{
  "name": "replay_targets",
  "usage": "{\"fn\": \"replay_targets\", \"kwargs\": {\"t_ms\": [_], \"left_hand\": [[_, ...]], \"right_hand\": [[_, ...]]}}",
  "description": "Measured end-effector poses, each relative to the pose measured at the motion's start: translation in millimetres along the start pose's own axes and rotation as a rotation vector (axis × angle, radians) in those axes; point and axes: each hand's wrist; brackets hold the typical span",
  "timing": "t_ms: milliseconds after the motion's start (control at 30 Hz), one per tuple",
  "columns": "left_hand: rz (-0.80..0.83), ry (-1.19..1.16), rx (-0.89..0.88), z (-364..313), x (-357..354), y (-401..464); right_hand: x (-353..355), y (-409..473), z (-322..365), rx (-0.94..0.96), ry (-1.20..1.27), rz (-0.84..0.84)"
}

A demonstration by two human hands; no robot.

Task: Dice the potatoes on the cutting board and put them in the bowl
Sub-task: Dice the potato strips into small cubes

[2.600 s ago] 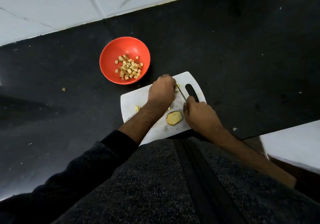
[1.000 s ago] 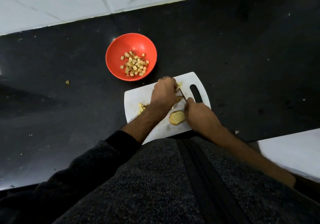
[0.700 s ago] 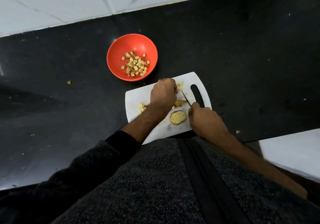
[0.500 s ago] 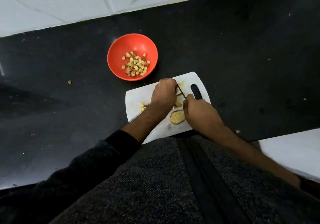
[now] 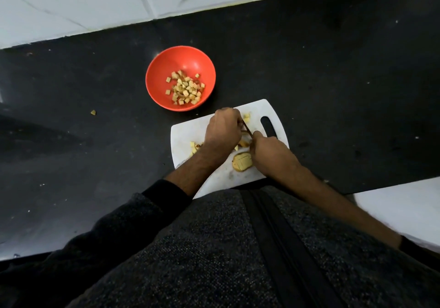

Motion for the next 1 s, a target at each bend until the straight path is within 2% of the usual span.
{"fn": "replay_targets", "kwargs": {"t_ms": [267,500,1000], "left_hand": [[0.004,-0.038,0.061,5,-1,-1],[0.014,-0.039,0.042,7,0,-4],[-0.004,-0.041,0.086,6,0,-6]], "right_hand": [[-1,-25,-6,-0.023,-0.077,0.016],[13,-27,7,0.021,-0.047,-0.091],[6,-11,11,-0.015,-0.046,0.083]]}}
Point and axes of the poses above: each hand's wrist, its own y-axis towards the middle knuckle, its own x-axis out of the back of the hand, z = x × y, and after that the axes turned 8 degrees about -z, right-handed
